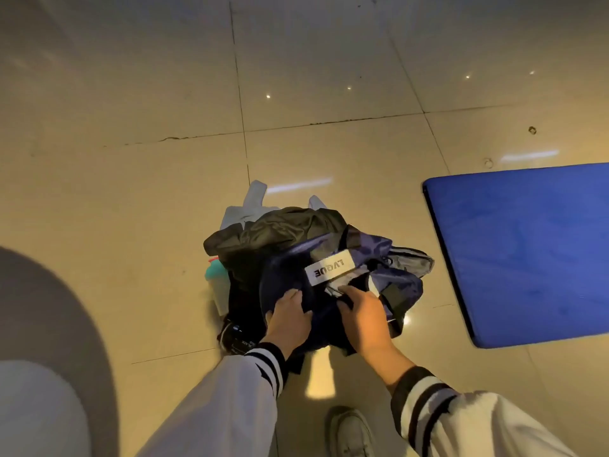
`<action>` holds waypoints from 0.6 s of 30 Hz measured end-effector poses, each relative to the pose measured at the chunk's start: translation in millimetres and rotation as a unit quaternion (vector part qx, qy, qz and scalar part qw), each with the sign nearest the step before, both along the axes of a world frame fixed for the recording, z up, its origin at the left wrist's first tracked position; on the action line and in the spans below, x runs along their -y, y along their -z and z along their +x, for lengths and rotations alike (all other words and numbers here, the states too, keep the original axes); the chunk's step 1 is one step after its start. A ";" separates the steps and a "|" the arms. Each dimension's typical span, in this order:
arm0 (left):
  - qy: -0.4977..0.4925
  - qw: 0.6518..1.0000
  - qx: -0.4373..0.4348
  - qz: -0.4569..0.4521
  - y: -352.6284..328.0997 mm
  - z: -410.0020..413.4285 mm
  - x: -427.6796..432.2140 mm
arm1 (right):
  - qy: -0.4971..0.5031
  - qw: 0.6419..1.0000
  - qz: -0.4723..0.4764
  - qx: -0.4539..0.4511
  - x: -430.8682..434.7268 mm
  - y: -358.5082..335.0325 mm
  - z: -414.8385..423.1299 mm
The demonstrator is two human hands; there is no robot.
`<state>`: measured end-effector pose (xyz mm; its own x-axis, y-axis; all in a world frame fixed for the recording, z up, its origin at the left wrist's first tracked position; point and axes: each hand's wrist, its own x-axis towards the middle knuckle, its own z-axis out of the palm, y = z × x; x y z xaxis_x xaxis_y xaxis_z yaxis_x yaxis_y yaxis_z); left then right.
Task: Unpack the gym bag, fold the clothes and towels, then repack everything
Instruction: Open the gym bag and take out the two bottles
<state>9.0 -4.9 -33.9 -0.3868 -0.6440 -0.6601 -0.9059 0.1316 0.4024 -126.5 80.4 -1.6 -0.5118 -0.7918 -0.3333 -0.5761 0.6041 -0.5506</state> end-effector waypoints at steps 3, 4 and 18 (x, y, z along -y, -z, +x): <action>-0.016 0.997 -0.050 -0.057 -86.1 6.5 9.6 | -0.015 0.999 -0.045 -0.012 18.7 -83.3 5.9; -0.031 0.996 -0.062 -0.064 -117.5 9.9 13.2 | -0.029 0.998 -0.042 -0.022 25.5 -112.9 7.8; -0.211 0.941 -0.148 -0.220 -545.3 164.9 51.1 | -0.130 0.976 -0.175 0.026 90.1 -541.5 145.7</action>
